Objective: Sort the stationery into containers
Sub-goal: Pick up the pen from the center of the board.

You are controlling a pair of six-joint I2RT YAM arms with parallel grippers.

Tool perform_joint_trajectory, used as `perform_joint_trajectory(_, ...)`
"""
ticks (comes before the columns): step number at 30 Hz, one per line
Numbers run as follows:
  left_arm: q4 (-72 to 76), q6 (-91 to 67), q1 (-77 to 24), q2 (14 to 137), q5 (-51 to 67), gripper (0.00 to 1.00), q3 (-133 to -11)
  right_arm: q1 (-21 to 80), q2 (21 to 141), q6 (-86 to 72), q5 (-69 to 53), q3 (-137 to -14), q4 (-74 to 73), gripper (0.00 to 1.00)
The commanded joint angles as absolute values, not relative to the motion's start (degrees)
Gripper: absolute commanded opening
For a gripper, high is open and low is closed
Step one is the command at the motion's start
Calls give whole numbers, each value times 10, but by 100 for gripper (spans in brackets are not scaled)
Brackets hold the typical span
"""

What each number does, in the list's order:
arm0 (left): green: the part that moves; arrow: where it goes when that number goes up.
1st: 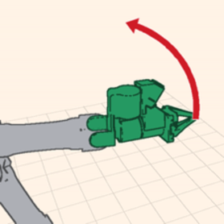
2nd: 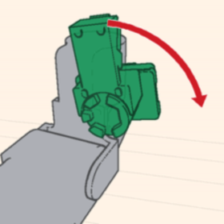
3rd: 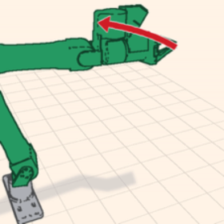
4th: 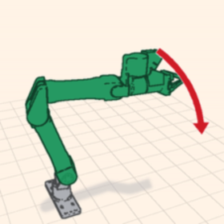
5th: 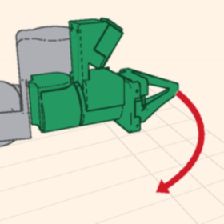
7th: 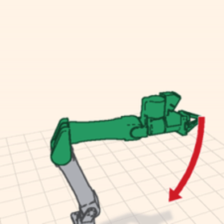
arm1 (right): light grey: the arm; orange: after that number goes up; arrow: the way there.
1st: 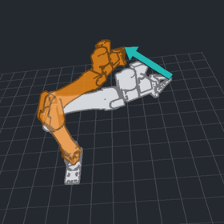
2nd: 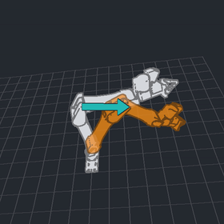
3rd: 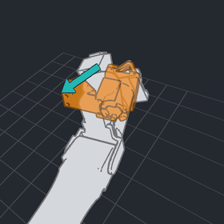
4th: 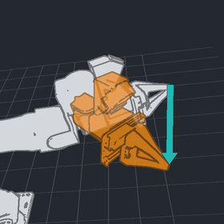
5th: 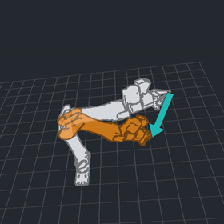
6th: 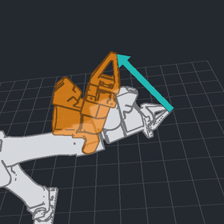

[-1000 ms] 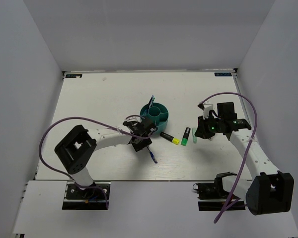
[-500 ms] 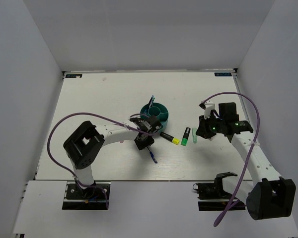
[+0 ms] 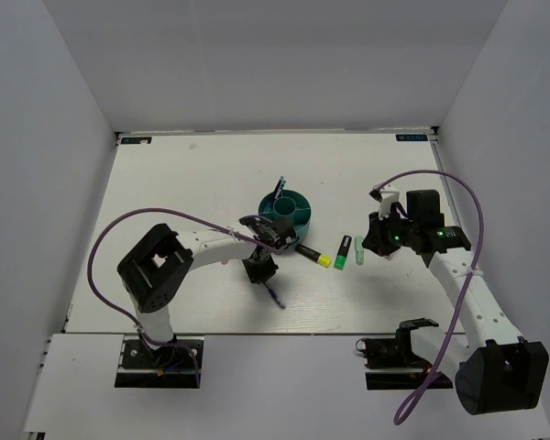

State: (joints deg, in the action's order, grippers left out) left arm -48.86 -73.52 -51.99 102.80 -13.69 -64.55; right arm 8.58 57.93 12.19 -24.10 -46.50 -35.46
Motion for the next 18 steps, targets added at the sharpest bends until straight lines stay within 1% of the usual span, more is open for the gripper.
perform_joint_trajectory(1, -521, -723, -525, 1048, -130, 31, -609, 83, 569, 115, -240, -472, -333, 11)
perform_joint_trajectory(3, -509, -722, -526, 1051, -130, 24, -602, 82, 568, 114, -241, -472, -333, 11)
perform_joint_trajectory(4, -505, -724, -524, 1054, -129, 16, -600, 80, 569, 114, -242, -471, -335, 11)
perform_joint_trajectory(6, -502, -724, -526, 1056, -129, 10, -595, 83, 568, 114, -241, -470, -335, 11)
perform_joint_trajectory(7, -495, -723, -526, 1054, -128, 3, -591, 83, 567, 114, -241, -470, -334, 11)
perform_joint_trajectory(8, -490, -720, -526, 1044, -127, 1, -587, 82, 567, 113, -243, -471, -333, 11)
perform_joint_trajectory(10, -487, -708, -533, 1033, -134, 1, -586, 84, 567, 114, -242, -470, -332, 11)
perform_joint_trajectory(11, -486, -698, -537, 1007, -140, 1, -592, 83, 569, 113, -241, -468, -332, 11)
perform_joint_trajectory(12, -490, -685, -545, 997, -161, 1, -596, 82, 570, 114, -243, -469, -331, 13)
perform_joint_trajectory(14, -499, -669, -552, 957, -193, 1, -627, 83, 572, 114, -243, -470, -331, 19)
perform_joint_trajectory(15, -508, -638, -555, 946, -218, 1, -635, 82, 573, 114, -247, -469, -333, 27)
perform_joint_trajectory(16, -518, -630, -557, 927, -231, 1, -667, 82, 573, 114, -248, -469, -332, 31)
perform_joint_trajectory(17, -522, -621, -558, 920, -259, 1, -678, 82, 576, 116, -250, -470, -332, 34)
perform_joint_trajectory(18, -526, -585, -559, 905, -288, 1, -689, 82, 577, 118, -250, -469, -334, 34)
